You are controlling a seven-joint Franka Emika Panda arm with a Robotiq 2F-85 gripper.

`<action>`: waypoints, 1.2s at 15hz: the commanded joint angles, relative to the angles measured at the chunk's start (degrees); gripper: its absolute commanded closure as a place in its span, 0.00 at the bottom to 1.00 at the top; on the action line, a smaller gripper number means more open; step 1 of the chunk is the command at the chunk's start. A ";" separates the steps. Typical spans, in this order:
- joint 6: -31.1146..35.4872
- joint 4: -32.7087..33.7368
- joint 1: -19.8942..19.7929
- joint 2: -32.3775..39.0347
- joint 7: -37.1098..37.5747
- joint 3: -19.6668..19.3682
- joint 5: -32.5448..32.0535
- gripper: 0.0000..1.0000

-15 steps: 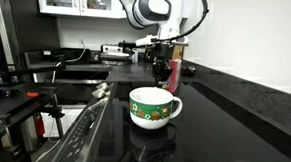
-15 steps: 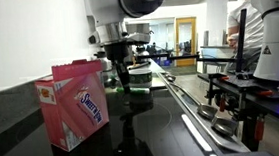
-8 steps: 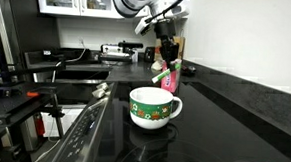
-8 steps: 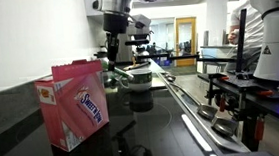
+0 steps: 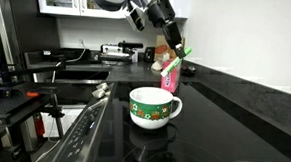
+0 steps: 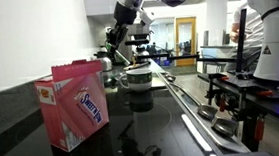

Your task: Place the marker in the mug

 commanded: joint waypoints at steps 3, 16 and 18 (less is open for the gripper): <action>-9.23 -1.09 12.02 -1.55 30.01 -9.59 -24.25 0.95; -32.75 -4.88 -12.15 -0.33 43.28 22.37 -32.39 0.95; -33.23 -4.80 -13.73 0.71 44.03 23.57 -34.38 0.95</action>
